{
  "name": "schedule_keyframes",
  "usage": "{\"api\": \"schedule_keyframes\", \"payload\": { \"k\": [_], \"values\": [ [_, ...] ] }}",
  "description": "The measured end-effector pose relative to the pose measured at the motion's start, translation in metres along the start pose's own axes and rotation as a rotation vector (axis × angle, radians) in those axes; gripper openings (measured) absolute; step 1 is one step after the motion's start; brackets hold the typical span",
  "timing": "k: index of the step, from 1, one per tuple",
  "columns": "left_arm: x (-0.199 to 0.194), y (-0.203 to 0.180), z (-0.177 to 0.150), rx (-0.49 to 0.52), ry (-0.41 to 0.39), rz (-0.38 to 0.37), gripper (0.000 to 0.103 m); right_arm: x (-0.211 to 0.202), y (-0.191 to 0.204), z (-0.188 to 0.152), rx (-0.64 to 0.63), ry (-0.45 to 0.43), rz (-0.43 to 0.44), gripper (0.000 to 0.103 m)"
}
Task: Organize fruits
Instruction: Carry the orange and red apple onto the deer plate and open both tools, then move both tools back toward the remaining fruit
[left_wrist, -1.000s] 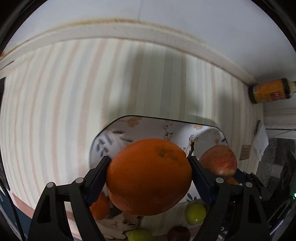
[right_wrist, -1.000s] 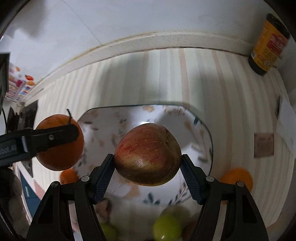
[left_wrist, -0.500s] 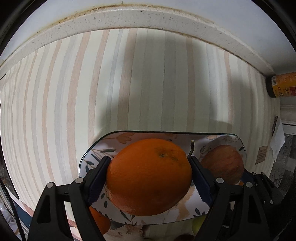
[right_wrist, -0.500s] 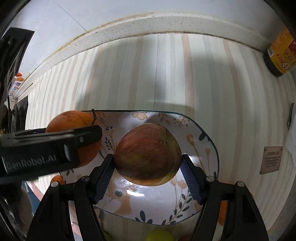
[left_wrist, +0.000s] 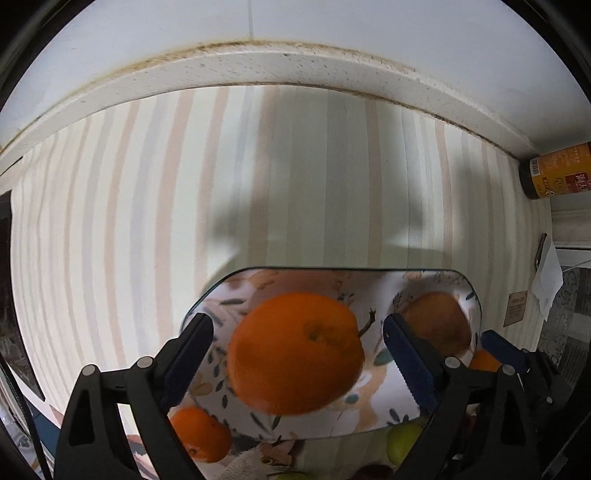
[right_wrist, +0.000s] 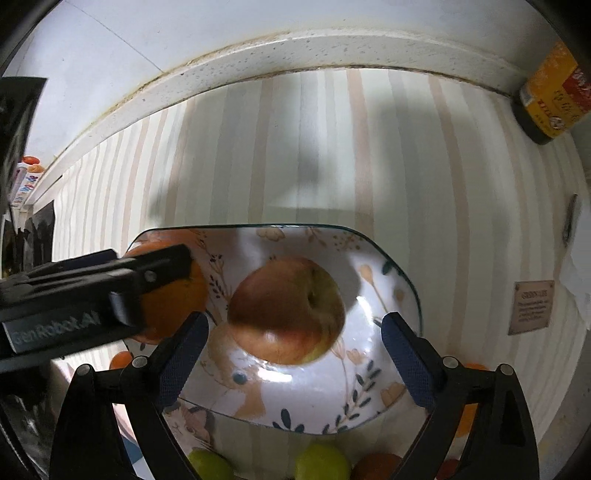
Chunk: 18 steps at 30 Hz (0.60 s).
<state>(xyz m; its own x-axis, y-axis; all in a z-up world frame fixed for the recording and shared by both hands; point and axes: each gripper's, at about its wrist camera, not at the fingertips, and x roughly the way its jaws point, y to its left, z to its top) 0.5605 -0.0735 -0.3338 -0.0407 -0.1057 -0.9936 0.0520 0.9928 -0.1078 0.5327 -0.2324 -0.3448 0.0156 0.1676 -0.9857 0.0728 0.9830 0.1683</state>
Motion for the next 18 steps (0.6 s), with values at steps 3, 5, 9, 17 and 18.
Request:
{"api": "schedule_keyframes", "payload": {
  "k": [3,5,9,17,18],
  "values": [
    [-0.015,0.006,-0.015,0.005,-0.045,0.023,0.094,-0.010,-0.001,-0.012,0.004,-0.003,-0.020,0.097],
    [-0.026,0.008,-0.025,0.014,-0.084,0.050,0.094,-0.019,-0.003,-0.022,-0.004,-0.015,-0.034,0.097],
    [-0.057,0.015,-0.048,0.019,-0.166,0.078,0.094,-0.040,0.002,-0.046,-0.019,-0.053,-0.058,0.097],
    [-0.110,0.017,-0.109,0.030,-0.300,0.067,0.094,-0.087,0.020,-0.093,-0.040,-0.149,-0.084,0.097],
    [-0.115,0.018,-0.115,0.032,-0.312,0.065,0.094,-0.096,0.021,-0.101,-0.036,-0.166,-0.092,0.097]
  ]
}}
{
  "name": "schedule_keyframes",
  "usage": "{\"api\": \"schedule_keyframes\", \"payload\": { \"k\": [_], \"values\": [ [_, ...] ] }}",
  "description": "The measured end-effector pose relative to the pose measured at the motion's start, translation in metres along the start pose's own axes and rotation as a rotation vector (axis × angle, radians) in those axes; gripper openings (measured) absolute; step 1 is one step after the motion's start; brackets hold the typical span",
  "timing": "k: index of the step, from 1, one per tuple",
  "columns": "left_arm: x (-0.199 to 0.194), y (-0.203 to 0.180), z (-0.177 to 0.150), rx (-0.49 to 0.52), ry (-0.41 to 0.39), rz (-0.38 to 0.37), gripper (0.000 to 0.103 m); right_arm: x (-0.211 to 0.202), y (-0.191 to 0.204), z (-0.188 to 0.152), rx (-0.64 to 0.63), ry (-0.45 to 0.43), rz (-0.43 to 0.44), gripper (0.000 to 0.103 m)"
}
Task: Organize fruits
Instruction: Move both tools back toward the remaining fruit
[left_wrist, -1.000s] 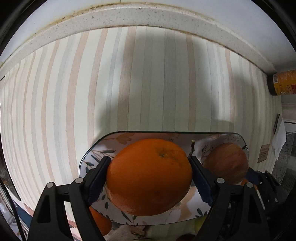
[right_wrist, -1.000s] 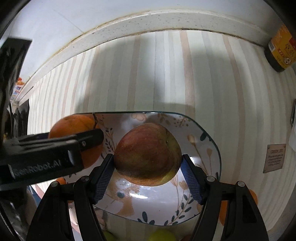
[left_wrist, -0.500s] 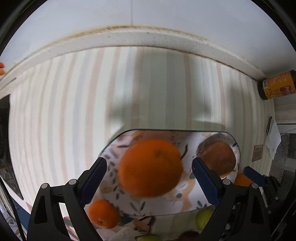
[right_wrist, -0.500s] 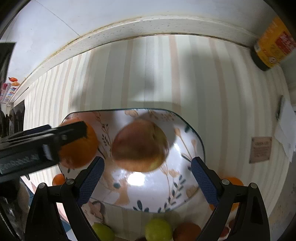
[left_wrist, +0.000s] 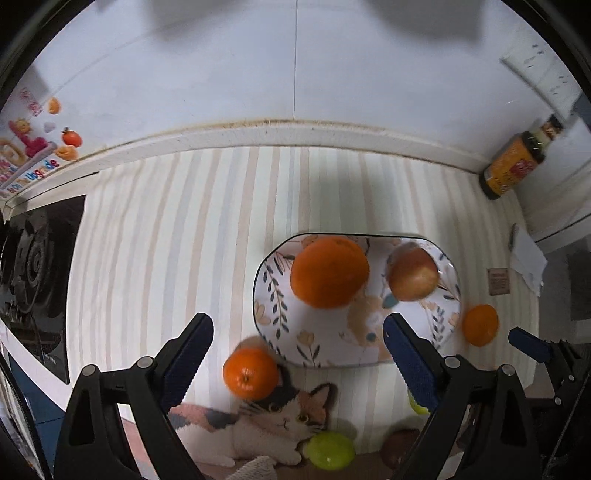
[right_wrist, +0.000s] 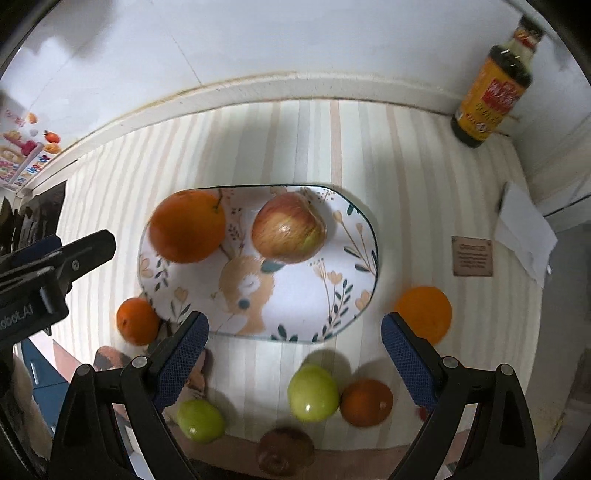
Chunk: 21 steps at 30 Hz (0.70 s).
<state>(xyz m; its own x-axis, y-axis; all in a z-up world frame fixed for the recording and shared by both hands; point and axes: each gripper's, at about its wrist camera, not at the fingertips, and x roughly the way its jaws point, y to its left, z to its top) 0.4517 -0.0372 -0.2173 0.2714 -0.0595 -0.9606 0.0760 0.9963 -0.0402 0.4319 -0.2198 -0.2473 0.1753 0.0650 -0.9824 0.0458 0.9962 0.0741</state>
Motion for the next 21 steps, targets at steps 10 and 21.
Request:
{"api": "schedule_keyframes", "payload": {
  "k": [10,21],
  "values": [
    [-0.059,0.004,-0.046,0.029,-0.126,-0.002,0.094,-0.063,0.010,-0.043,0.026,-0.114,-0.024,0.097],
    [-0.109,0.011,-0.080,0.049,-0.224,-0.019,0.094,-0.127,0.025,-0.083,0.038,-0.230,-0.027,0.097]
  ]
}}
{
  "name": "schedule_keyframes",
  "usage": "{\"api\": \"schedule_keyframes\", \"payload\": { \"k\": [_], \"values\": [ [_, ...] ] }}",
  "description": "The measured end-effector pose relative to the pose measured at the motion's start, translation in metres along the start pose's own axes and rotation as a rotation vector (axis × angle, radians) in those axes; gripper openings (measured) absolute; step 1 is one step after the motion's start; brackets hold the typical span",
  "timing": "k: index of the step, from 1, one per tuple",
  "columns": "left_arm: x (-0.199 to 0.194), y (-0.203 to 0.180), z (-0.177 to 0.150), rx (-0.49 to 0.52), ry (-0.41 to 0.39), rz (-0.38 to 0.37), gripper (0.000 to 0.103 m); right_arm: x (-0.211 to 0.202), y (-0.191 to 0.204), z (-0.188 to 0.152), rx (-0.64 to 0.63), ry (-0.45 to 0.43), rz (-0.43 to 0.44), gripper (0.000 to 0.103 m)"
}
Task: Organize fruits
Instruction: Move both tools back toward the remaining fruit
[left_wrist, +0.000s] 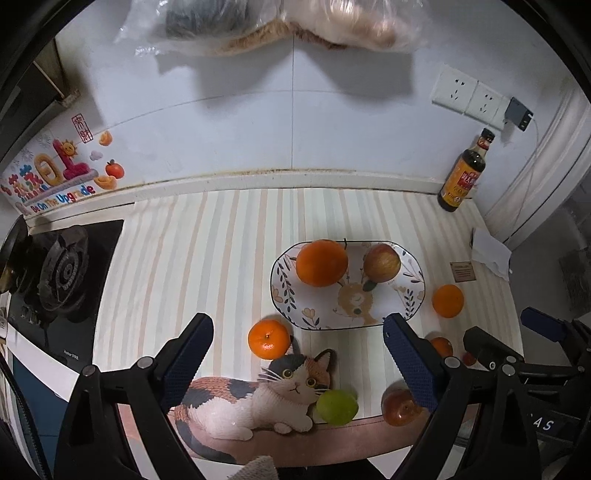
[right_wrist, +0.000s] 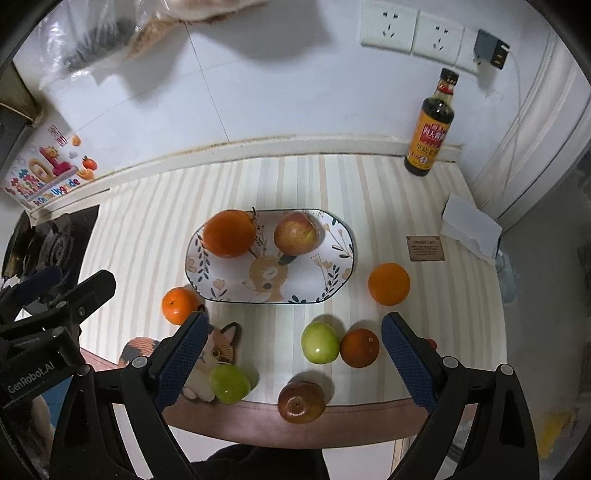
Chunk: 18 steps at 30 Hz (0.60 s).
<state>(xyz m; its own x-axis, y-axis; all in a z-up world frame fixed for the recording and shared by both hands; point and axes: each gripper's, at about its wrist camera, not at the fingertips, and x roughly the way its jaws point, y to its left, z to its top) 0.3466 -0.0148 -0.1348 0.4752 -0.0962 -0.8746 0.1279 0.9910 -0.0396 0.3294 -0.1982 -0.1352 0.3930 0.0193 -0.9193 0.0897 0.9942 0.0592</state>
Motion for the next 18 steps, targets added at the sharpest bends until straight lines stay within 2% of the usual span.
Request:
{"api": "schedule_keyframes", "payload": {
  "k": [9,10,13,18],
  "values": [
    [-0.001,0.006,-0.011,0.000,0.010,-0.021,0.095,-0.014,-0.005,-0.014,0.052,-0.019,0.014,0.098],
    [0.003,0.005,-0.012,0.006,0.024,-0.018,0.099,-0.010,-0.008,-0.016,0.061,-0.011,0.021,0.098],
    [0.029,-0.001,-0.022,0.036,0.092,-0.017,0.100,0.008,-0.019,-0.025,0.097,0.037,0.040,0.098],
    [0.096,-0.018,-0.056,0.093,0.284,-0.034,0.100,0.055,-0.041,-0.041,0.154,0.130,0.073,0.098]
  ]
}}
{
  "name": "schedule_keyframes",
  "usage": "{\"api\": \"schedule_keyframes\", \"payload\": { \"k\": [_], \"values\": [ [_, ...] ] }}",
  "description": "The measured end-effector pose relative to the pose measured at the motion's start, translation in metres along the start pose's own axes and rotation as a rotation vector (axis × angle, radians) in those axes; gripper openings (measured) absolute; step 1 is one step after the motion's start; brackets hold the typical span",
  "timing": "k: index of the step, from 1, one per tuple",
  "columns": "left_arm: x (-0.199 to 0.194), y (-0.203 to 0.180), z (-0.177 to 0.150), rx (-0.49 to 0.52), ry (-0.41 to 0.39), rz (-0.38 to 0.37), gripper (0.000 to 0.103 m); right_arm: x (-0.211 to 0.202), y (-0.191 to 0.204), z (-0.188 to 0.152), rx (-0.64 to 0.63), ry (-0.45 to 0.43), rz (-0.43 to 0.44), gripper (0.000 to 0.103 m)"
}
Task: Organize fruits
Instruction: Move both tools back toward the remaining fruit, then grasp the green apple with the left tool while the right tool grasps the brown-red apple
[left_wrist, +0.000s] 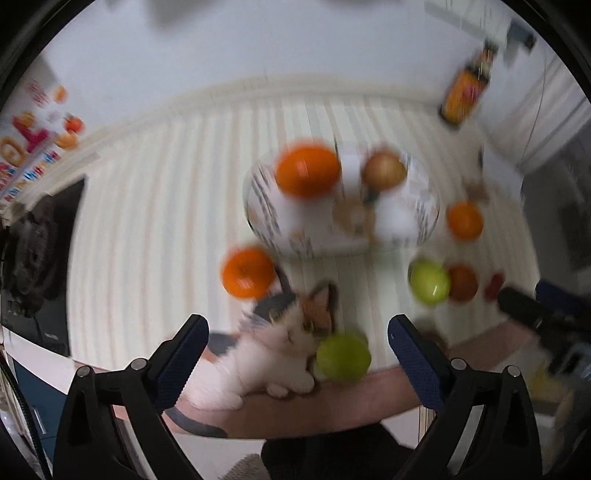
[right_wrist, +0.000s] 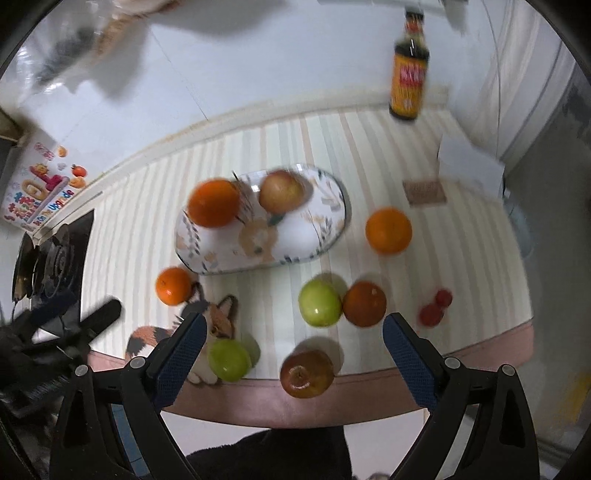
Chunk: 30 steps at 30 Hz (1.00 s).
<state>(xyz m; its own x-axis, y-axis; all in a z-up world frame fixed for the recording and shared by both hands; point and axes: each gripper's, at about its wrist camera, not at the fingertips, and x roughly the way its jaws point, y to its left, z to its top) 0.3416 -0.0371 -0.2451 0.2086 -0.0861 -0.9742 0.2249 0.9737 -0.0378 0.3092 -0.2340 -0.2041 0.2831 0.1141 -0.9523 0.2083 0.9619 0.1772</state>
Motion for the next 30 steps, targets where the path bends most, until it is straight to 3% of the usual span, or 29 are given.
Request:
{"api": "schedule_keyframes", "payload": {
  "k": [4,11,13,15,17,27,30],
  "values": [
    [0.053,-0.014,-0.015,0.021,0.138,-0.032,0.100,0.042,-0.019,-0.007,0.042,0.092,0.007,0.098],
    [0.101,-0.038,-0.030,0.105,0.241,-0.028,0.099,0.096,-0.039,-0.035,0.100,0.245,0.054,0.095],
    [0.109,-0.044,-0.032,0.129,0.256,-0.031,0.099,0.107,-0.043,-0.044,0.124,0.274,0.076,0.090],
    [0.118,-0.051,-0.034,0.165,0.263,-0.023,0.088,0.115,-0.046,-0.051,0.145,0.295,0.096,0.090],
    [0.127,-0.054,-0.038,0.183,0.288,-0.027,0.060,0.118,-0.048,-0.056,0.159,0.300,0.109,0.090],
    [0.121,-0.019,-0.050,0.055,0.261,-0.002,0.060,0.136,-0.051,-0.064,0.189,0.342,0.167,0.089],
    [0.119,-0.011,-0.049,0.036,0.257,-0.001,0.060,0.152,-0.046,-0.067,0.179,0.383,0.184,0.071]
  ]
}}
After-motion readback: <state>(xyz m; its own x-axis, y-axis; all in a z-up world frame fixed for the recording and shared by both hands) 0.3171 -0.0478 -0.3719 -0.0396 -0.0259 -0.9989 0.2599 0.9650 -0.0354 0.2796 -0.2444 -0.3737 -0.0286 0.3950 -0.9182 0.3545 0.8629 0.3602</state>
